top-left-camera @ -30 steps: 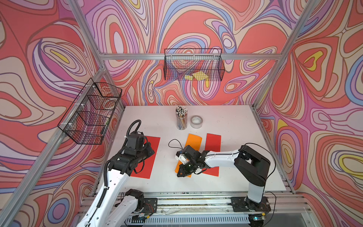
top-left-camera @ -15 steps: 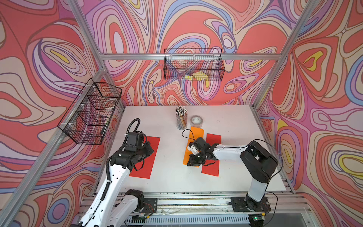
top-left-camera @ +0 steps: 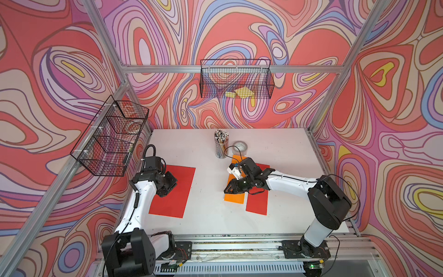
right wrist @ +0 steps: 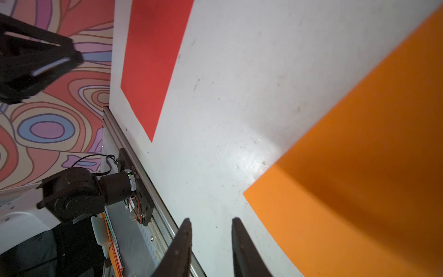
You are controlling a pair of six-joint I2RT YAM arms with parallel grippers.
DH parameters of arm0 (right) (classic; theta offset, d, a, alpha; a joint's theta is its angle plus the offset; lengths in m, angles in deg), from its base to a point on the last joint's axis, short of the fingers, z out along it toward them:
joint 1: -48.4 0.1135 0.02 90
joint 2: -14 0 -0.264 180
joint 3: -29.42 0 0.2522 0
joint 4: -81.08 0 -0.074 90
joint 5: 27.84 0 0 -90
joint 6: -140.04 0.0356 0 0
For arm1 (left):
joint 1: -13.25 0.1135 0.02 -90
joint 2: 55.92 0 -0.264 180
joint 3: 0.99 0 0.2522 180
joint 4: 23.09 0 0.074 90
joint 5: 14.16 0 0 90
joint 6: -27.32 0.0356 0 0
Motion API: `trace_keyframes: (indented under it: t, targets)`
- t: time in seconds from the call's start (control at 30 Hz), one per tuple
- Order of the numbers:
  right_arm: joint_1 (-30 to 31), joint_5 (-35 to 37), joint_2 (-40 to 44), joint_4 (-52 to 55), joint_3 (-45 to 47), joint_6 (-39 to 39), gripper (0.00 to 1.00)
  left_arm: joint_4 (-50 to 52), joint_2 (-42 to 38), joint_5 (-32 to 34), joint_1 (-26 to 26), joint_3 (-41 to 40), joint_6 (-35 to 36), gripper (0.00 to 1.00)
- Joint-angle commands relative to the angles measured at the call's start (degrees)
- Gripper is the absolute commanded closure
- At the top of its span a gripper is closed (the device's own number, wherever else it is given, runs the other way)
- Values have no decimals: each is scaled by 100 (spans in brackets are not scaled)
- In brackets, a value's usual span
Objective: Fold the rectangular paper in half along the long edge
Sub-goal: Move the paper at the center of the board.
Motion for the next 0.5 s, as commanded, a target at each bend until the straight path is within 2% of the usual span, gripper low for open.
trace_keyframes:
  t: [0.0,0.1,0.13,0.2,0.37,0.47]
  targets:
    - [147,-179,-207,-132,-260,42,67,94,536,-214,286,66,287,65]
    - [235,-218,-422,-226,-351,84,67,93,963,279,326,216,277,61]
    - [254,-220,-464,-272,-366,117,67,89,1091,411,326,256,241,65]
    - [295,-248,-539,-377,-362,183,67,18,1260,546,315,249,47,79]
    - [353,-286,-647,-484,-381,245,67,-152,1629,1283,-6,197,-265,82]
    - [379,-264,-612,-502,-336,250,67,-288,1832,1310,-119,180,-265,89]
